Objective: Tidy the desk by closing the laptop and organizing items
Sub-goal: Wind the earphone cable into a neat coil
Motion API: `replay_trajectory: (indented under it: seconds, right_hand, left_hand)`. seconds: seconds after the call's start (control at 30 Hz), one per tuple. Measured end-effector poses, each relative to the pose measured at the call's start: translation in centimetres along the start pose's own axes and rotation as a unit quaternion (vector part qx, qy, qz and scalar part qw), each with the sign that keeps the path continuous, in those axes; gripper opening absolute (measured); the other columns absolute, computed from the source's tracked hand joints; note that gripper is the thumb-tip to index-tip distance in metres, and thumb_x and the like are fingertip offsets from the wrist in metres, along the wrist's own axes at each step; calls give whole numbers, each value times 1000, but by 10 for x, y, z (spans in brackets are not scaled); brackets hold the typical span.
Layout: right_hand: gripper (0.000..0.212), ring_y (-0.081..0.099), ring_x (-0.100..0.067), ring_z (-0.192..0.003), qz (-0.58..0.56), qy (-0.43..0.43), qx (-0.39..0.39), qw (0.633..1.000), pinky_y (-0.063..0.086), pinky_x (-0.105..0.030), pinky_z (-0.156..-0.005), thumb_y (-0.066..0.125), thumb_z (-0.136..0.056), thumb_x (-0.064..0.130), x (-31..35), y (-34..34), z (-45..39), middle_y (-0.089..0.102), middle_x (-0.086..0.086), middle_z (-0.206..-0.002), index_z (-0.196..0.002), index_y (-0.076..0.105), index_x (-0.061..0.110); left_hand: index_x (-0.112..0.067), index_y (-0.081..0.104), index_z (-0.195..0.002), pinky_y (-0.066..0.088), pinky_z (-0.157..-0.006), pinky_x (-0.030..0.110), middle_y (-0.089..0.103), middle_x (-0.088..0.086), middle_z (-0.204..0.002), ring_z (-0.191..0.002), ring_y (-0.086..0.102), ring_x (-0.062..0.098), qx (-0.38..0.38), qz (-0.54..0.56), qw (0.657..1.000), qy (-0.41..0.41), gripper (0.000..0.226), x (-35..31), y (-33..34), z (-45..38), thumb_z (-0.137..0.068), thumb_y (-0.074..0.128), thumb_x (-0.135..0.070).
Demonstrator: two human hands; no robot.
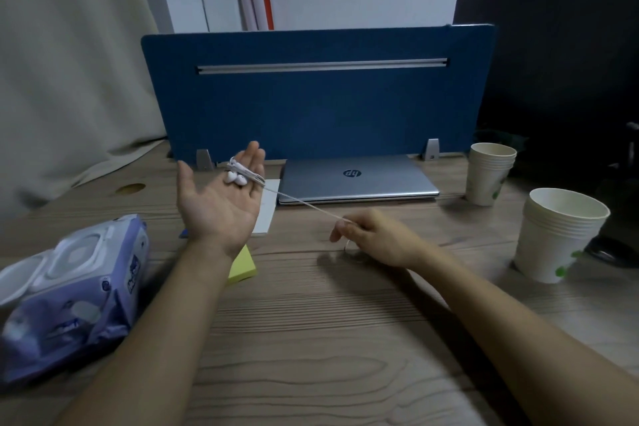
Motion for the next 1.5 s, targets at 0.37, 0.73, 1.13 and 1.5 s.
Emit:
replay_trajectory:
  seconds: [0.37, 0.73, 1.13, 1.5]
  right_hand:
    - [24, 57, -10, -61, 52, -194, -49, 978, 47, -31, -58, 49, -97, 29, 47, 3, 17, 66, 6, -69, -89, 70, 20]
    - [12, 59, -9, -60, -54, -161, -410, 896, 46, -26, -55, 71, -85, 26, 23, -27, 10, 66, 7, -68, -79, 69, 16]
    - [18, 58, -11, -64, -67, -18, -363, 929, 44, -30, -60, 67, -90, 29, -15, -23, -2, 65, 3, -67, -82, 70, 14]
    - [18, 54, 14, -62, 37, -25, -68, 997, 34, -8, -55, 56, -97, 27, -15, -3, -7, 56, 30, -58, -95, 74, 27]
  left_hand:
    - [-24, 48, -130, 25, -119, 39, 39, 6, -153, -143, 36, 21, -40, -497, 866, 24, 63, 28, -6, -1, -93, 18, -65]
    - [-9, 73, -105, 51, -66, 23, 71, 16, -81, -70, 62, 20, 172, -599, 749, -228, 87, 53, -2, 15, -89, 17, -74]
    - [1, 73, -106, 55, -66, 22, 70, 9, -92, -77, 66, 12, 173, -258, 917, -250, 51, 38, 7, 14, -88, 36, -29]
    - [5, 54, -128, 54, -95, 31, 68, 16, -124, -112, 67, 25, 19, -78, 990, -117, 42, 23, 5, -1, -91, 39, -8]
Point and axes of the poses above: each hand's wrist, its own z-axis away from the middle knuckle, its own y-axis out of the palm, x = y × z, the point moved 1 cm from there along -z, towards the middle knuckle
